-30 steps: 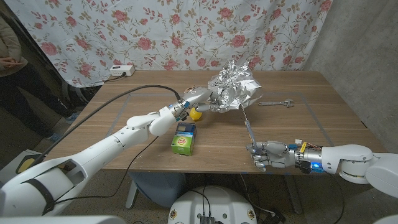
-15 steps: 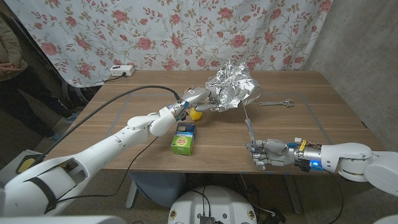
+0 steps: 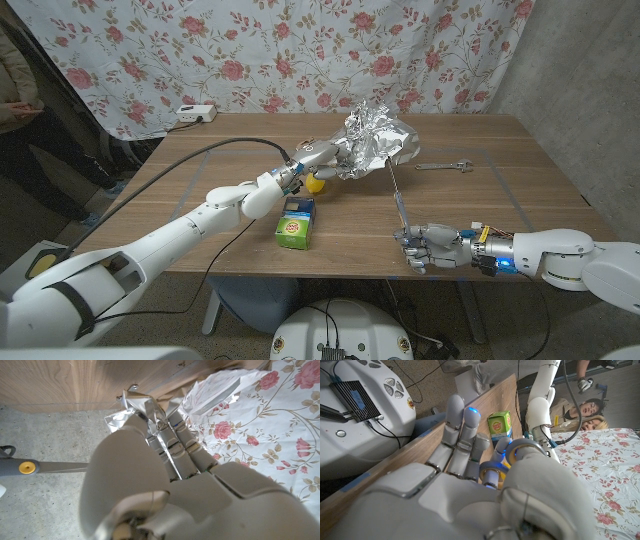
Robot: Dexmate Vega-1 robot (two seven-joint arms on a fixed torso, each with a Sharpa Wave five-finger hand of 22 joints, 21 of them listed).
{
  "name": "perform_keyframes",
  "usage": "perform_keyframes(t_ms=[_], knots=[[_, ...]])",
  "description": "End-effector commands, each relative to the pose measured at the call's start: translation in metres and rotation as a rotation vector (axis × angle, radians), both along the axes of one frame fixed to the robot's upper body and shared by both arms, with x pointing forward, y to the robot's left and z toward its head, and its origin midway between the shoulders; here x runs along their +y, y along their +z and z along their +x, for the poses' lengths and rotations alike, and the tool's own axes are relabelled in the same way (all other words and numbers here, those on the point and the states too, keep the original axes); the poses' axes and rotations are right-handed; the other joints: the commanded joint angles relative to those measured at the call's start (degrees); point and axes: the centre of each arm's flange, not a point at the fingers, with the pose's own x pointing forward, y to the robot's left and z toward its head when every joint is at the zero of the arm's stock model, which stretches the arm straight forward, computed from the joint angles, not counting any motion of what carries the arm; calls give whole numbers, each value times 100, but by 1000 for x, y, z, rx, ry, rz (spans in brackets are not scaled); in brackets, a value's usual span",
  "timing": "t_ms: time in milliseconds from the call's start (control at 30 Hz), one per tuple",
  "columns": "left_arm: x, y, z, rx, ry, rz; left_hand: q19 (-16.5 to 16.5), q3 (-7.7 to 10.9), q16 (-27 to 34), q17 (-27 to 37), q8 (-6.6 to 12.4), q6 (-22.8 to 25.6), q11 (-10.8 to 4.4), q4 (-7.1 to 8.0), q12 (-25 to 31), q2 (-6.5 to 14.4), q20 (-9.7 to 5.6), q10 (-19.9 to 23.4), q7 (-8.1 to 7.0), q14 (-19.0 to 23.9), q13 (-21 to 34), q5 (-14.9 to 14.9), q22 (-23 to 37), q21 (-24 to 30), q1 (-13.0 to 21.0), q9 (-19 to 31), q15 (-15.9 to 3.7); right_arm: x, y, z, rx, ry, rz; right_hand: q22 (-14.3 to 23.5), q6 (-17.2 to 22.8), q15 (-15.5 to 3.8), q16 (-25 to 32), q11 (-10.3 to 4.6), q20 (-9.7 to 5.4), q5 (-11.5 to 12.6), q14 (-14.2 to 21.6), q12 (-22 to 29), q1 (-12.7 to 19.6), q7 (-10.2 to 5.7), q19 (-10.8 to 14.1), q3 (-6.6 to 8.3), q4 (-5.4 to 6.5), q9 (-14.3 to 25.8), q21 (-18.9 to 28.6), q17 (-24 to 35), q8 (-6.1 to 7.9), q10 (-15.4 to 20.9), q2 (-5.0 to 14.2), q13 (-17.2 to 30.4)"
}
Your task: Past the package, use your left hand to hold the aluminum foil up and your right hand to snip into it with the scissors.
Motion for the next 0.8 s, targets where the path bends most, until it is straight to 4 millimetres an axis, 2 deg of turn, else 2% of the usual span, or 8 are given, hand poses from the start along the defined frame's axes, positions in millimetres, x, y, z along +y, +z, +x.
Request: perform_keyframes(t_ms=[33,800], knots=[[2,0,-2,-5,-13,-6,-24,42,19,31,5,36,-11,7,-20,5,4,6,27,91,35,26,-5,45,46,29,-111,5,1,-1,-4,1,-4,-8,689,-701,57,-635,-619,15,-185,28,-69,657,-19,1118,-440,34,16,9,1270,593,-12,13],[13,3,-21,-81,-17,-47,-41,44,8,57,2,43,-11,8,-32,-1,9,6,13,82,40,23,-17,83,44,31,-111,27,7,-13,-31,-2,3,-40,690,-708,104,-634,-614,24,-230,28,-146,670,-16,1146,-483,38,34,-3,1278,580,12,13]])
